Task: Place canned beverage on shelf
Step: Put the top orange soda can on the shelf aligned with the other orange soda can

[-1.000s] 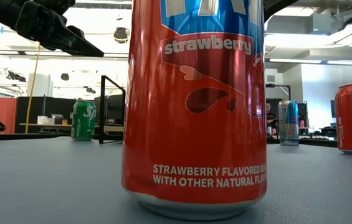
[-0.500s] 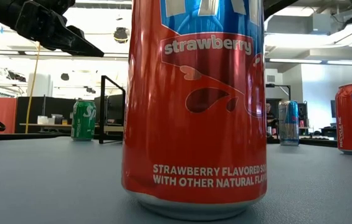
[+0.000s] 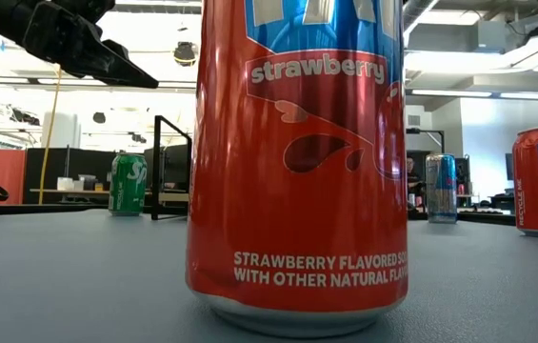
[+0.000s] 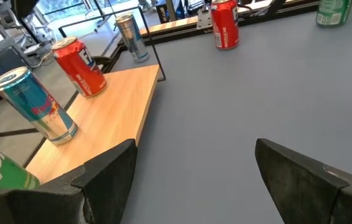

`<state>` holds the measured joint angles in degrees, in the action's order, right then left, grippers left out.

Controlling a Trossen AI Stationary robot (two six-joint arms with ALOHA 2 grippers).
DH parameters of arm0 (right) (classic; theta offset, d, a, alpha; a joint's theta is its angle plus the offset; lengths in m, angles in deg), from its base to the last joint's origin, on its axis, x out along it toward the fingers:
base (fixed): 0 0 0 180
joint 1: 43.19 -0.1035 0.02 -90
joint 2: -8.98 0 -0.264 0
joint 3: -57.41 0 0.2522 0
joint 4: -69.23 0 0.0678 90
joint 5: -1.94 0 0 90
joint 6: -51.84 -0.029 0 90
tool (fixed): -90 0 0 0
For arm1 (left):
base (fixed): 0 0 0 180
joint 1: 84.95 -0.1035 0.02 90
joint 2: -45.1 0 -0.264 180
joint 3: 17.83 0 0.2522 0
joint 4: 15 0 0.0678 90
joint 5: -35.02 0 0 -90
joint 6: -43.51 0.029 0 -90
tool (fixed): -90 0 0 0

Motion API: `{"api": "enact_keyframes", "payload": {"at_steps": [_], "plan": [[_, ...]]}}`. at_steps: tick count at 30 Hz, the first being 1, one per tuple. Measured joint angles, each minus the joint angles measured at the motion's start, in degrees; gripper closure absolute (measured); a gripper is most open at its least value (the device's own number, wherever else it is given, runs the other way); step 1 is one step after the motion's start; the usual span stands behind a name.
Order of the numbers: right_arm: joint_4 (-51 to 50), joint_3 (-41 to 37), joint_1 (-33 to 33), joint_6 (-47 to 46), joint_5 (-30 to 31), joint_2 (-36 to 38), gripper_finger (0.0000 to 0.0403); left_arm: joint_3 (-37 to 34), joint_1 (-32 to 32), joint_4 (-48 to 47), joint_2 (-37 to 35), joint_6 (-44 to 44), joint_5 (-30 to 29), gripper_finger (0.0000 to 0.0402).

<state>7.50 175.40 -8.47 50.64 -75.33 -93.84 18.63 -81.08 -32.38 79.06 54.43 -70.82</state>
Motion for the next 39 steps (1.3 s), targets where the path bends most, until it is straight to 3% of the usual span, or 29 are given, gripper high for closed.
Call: {"api": "enact_keyframes", "payload": {"at_steps": [7,14,19,23,30,34,39], "plan": [[-3.1,1.3,-11.0,4.6,-0.6,5.1,0.0107,2.9,0.0,-4.6,0.0,-2.6,-1.0,0.0086],[-6.0,-0.1,-28.5,6.0,3.9,11.4,0.0108,5.3,0.0,-8.4,0.0,-5.4,-4.5,0.0086],[-4.5,-8.2,-41.5,5.3,12.0,15.5,0.0108,5.3,0.0,-10.2,0.0,-6.1,-4.1,0.0086],[2.2,-17.6,-50.1,4.9,15.9,18.3,0.0108,5.3,0.0,-9.4,0.0,-6.1,0.3,0.0086],[16.0,-32.8,-58.0,7.0,19.7,21.0,0.0109,5.3,0.0,-8.9,0.6,-6.1,5.0,0.0086],[16.5,-37.4,-59.7,0.1,26.0,21.1,0.0109,5.3,0.0,-8.9,1.6,-6.1,5.0,0.0086],[4.6,-38.3,-60.2,-21.3,30.0,21.1,0.0109,5.3,0.0,-8.9,3.5,-5.1,5.0,0.0086]]}}
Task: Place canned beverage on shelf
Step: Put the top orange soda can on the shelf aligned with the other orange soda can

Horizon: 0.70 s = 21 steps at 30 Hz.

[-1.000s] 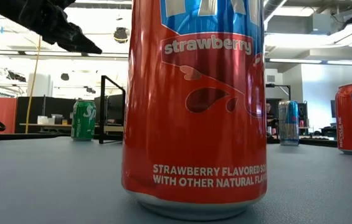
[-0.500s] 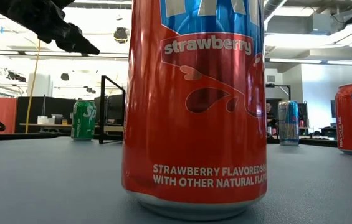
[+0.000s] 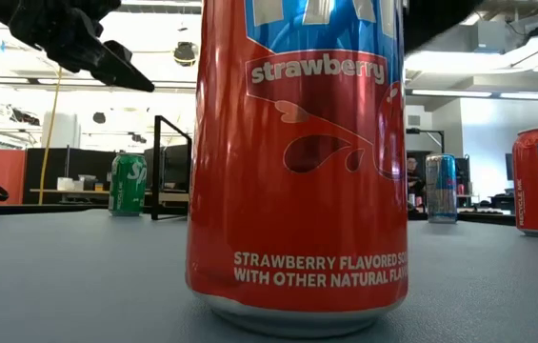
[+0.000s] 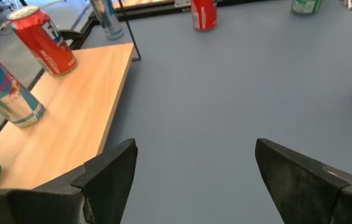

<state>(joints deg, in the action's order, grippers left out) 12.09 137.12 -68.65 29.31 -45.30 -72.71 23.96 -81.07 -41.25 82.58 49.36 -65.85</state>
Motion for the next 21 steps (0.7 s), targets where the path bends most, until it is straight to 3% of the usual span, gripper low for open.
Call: {"api": "enact_keyframes", "payload": {"at_steps": [5,8,13,21], "plan": [[-17.6,1.0,1.2,-20.3,-1.1,0.0,0.0109,0.0,0.0,0.6,1.8,0.1,0.0,0.0086],[-27.0,1.8,3.3,-27.7,-6.1,0.0,0.0109,0.0,0.0,1.8,2.9,0.0,0.0,0.0086],[-39.1,3.0,7.0,-31.2,-12.4,0.0,0.0109,0.0,0.0,2.5,4.2,0.4,0.0,0.0086],[-46.4,4.0,14.0,-34.6,-12.8,0.0,0.0109,0.0,0.0,2.6,4.7,1.1,-0.3,0.0086]]}}
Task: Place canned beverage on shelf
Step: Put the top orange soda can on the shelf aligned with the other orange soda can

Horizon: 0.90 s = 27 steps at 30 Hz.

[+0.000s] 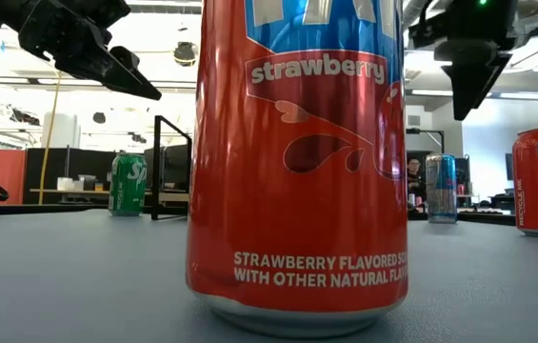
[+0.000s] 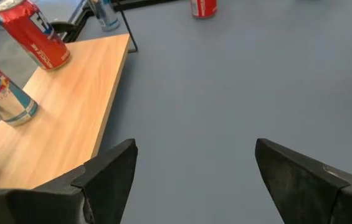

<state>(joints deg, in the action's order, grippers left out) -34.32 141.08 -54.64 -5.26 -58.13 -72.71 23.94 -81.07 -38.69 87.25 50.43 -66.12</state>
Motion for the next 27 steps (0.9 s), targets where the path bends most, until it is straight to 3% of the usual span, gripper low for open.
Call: {"api": "enact_keyframes", "payload": {"at_steps": [4,7,12,20,27], "plan": [[0.0,0.0,3.0,1.5,-1.1,0.0,0.0109,0.0,0.0,0.0,0.0,-0.1,0.0,0.0086],[-0.2,0.0,4.6,2.0,-7.5,0.0,0.0109,0.0,0.0,0.0,0.0,-0.2,0.0,0.0086],[-0.2,0.0,3.4,2.9,-14.0,0.0,0.0109,0.0,0.0,0.0,0.0,-0.1,0.0,0.0086],[-0.2,-0.1,0.6,4.6,-19.3,0.3,0.0109,0.0,0.0,-1.1,0.0,-1.2,0.0,0.0086],[-0.3,-4.2,0.7,9.0,-23.8,6.8,0.0108,0.0,0.0,-1.1,0.0,-0.9,0.0,0.0086]]}}
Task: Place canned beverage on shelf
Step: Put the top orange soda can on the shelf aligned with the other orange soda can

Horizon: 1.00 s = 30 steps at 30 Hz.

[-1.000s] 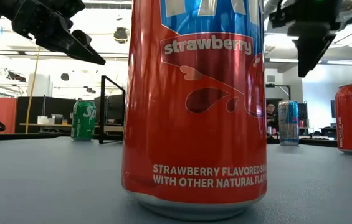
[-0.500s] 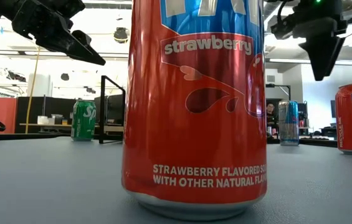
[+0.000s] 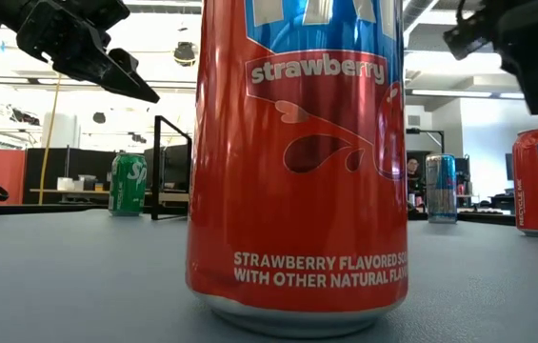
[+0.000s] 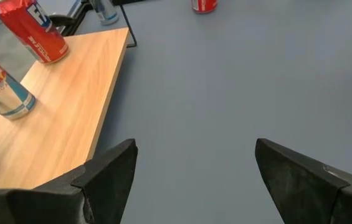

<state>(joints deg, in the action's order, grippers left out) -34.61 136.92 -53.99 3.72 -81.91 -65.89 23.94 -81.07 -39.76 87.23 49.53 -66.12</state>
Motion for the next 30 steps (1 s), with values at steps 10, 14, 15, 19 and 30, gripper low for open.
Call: {"api": "enact_keyframes", "payload": {"at_steps": [10,14,15,19,30], "plan": [[0.1,-4.7,5.2,3.5,-0.9,10.7,0.0108,0.0,0.0,0.2,0.0,0.2,-0.3,0.0086],[2.0,-6.4,8.3,6.0,-0.9,11.6,0.0108,0.0,0.0,0.2,0.0,0.2,-0.3,0.0086],[2.6,-6.7,9.0,6.9,-1.1,11.6,0.0108,0.0,0.0,0.2,0.0,0.2,-0.3,0.0086],[4.2,-8.6,11.5,10.0,-2.6,11.1,0.0108,0.0,0.0,0.2,0.0,0.2,-0.4,0.0086],[5.0,-10.0,13.2,12.8,-6.3,11.3,0.0108,0.0,0.0,0.2,0.0,0.2,-0.5,0.0086]]}}
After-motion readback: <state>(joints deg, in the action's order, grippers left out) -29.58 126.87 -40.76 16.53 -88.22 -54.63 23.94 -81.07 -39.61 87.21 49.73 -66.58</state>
